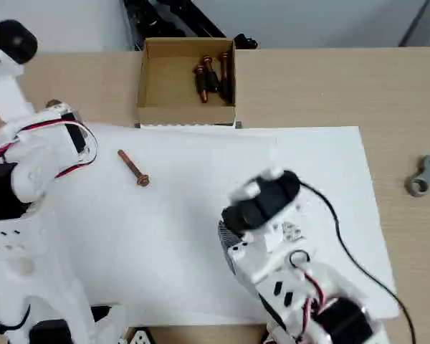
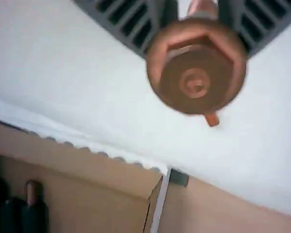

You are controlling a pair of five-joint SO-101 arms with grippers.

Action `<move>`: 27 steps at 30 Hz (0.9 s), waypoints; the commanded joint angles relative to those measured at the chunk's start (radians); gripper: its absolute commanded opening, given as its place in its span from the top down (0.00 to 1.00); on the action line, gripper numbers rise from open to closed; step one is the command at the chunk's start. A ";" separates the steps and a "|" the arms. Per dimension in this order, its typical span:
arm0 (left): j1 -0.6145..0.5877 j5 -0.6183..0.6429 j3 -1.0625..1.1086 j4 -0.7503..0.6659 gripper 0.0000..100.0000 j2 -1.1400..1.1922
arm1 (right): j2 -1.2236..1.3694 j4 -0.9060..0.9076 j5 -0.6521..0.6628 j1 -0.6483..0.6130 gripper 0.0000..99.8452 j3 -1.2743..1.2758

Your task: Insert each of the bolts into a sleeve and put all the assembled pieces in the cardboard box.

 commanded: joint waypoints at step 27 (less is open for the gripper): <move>0.692 -0.244 -0.010 -0.210 0.99 -0.028 | -0.035 -0.786 0.011 0.012 1.00 0.339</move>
